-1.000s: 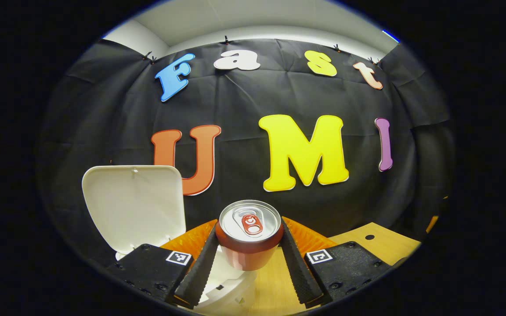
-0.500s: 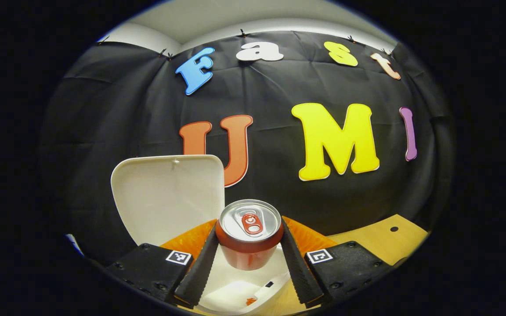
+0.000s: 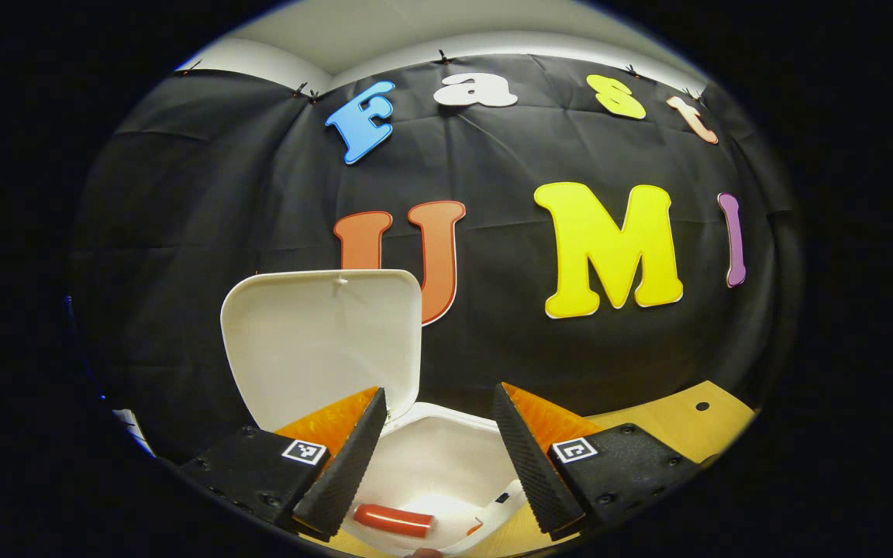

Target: Press the lid of the desktop garbage bin to open it, pick up the crumpled paper on the desktop and throw it into the bin, then pick up the pop can on the desktop and drop it into the bin, and finally close the garbage bin lid.

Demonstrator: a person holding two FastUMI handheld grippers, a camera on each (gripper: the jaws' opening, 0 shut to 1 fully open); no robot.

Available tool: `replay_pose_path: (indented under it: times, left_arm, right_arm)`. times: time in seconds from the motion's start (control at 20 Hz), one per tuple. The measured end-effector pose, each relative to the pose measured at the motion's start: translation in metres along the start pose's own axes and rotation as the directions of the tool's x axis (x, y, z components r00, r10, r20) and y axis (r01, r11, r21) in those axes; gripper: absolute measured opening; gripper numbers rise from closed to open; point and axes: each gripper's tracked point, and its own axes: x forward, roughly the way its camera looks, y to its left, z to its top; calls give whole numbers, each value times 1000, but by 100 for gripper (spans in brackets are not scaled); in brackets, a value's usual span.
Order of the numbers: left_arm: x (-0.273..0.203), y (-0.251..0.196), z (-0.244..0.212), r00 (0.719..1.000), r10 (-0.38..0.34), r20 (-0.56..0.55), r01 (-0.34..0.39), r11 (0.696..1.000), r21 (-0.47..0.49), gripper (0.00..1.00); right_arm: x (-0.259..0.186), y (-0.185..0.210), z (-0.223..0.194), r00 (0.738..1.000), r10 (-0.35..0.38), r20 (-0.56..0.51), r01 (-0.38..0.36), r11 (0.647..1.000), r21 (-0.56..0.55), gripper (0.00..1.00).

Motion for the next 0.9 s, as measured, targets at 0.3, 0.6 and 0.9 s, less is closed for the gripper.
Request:
replay_pose_path:
  times: [0.3, 0.6, 0.9]
  left_arm:
    - [7, 7, 51, 998, -39, 52, 38, 999, 12, 90]
    - [28, 26, 107, 993, -42, 110, 40, 999, 21, 90]
    - [54, 66, 126, 991, 26, 130, -30, 999, 28, 90]
  right_arm:
    - [4, 17, 4, 1000, 29, -5, -29, 1000, 3, 95]
    - [-1, 18, 16, 999, 20, 28, -21, 1000, 16, 95]
    - [1, 8, 13, 1000, -12, 27, 12, 999, 30, 95]
